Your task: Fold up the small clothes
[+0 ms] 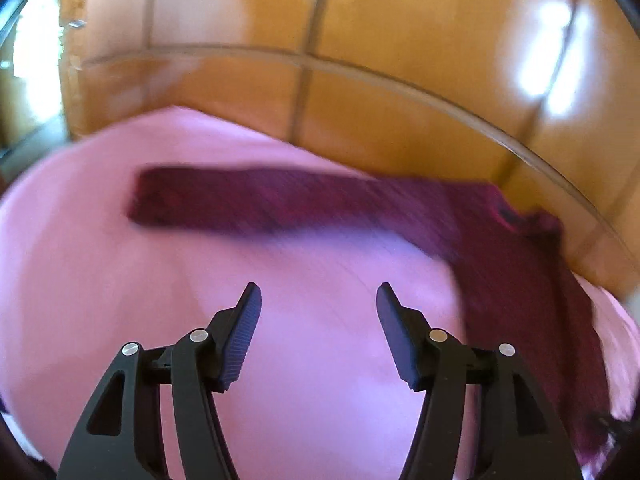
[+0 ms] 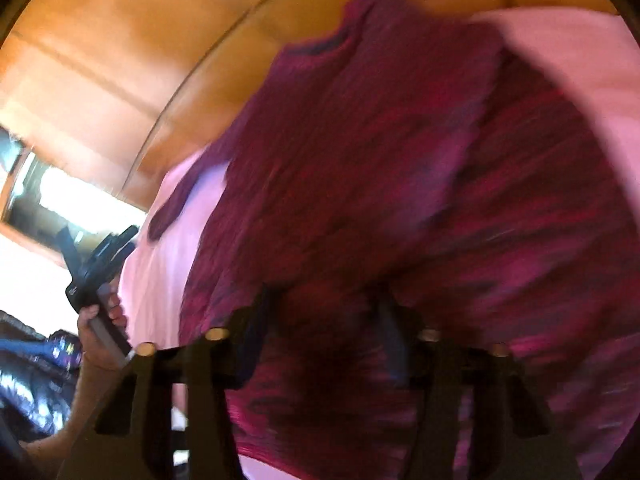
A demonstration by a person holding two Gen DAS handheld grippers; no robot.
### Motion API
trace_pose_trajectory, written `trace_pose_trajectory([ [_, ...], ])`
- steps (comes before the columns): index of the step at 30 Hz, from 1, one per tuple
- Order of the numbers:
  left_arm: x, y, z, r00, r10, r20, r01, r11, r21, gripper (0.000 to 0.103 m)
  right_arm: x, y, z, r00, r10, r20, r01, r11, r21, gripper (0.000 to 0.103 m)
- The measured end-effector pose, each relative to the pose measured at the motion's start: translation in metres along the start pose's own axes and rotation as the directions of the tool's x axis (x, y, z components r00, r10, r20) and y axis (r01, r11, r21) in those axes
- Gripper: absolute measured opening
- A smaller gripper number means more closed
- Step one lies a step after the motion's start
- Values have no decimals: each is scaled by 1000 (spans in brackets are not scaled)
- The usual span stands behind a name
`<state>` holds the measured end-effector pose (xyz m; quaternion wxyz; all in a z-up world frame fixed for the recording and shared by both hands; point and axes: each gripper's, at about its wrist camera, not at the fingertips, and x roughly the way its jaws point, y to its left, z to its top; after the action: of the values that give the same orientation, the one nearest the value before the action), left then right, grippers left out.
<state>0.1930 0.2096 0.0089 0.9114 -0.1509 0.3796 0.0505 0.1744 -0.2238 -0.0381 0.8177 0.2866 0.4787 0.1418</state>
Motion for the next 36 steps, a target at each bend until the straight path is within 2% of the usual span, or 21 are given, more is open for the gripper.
trace_pose_trajectory([
  [1,2,-4,-6,999,-36,-15,36,999,7,58,0,7,2,1000,-24,11,24,999,-24,16],
  [5,3,-27,-44,974,-201,-108,206,978,40,58,-42,10,26,981,-83,174,94,994,-58,10],
  [7,2,-39,-60,954,-268,-136,276,960,41,58,-87,-4,50,943,-142,302,155,988,-21,10],
  [10,-2,-51,-81,917,-360,-175,368,930,19,58,-139,-38,75,876,-229,426,210,973,90,10],
  [11,-2,-56,-88,899,-394,-189,404,915,13,58,-158,-56,90,842,-277,462,239,961,141,10],
  [13,-3,-64,-97,881,-429,-199,440,898,11,58,-185,-96,116,802,-341,491,232,934,271,11],
  [14,-4,-68,-100,869,-451,-203,461,887,5,59,-193,-109,123,790,-359,496,226,924,310,19],
  [15,-3,-72,-103,859,-469,-207,478,878,-5,63,-205,-126,132,764,-403,504,231,900,370,25],
  [16,1,-77,-104,850,-483,-210,491,871,-18,68,-210,-137,136,755,-418,506,223,889,400,51],
  [17,0,-79,-106,842,-499,-205,503,863,-36,68,-216,-153,141,759,-412,505,189,880,435,80],
  [18,2,-80,-106,835,-512,-202,513,857,-49,68,-222,-163,141,746,-444,496,190,856,481,88],
  [19,3,-81,-106,825,-529,-199,527,847,-66,68,-232,-171,133,713,-492,500,203,827,525,89],
  [20,4,-79,-106,813,-548,-197,542,836,-90,68,-239,-175,123,703,-499,507,203,824,529,89],
  [23,11,-73,-108,787,-587,-192,562,809,-170,68,-234,-172,87,755,-449,478,205,854,479,88],
  [25,14,-72,-110,770,-609,-191,574,791,-211,68,-219,-159,52,813,-388,434,205,889,410,85],
  [26,14,-71,-111,769,-612,-186,575,788,-220,68,-206,-152,35,857,-337,391,191,911,366,80],
  [29,14,-73,-113,767,-614,-183,577,786,-220,68,-175,-129,-8,930,-211,301,119,947,297,58],
  [32,20,-77,-111,760,-621,-193,582,782,-224,50,-141,-109,-30,967,-131,218,75,965,250,45],
  [33,23,-78,-111,761,-617,-199,576,784,-229,36,-130,-104,-31,974,-123,190,76,969,235,41],
  [34,26,-79,-110,761,-615,-206,571,786,-236,26,-126,-99,-24,978,-120,173,79,970,228,32],
  [36,27,-80,-104,759,-614,-215,569,787,-239,20,-118,-90,-31,977,-145,158,113,974,195,22],
])
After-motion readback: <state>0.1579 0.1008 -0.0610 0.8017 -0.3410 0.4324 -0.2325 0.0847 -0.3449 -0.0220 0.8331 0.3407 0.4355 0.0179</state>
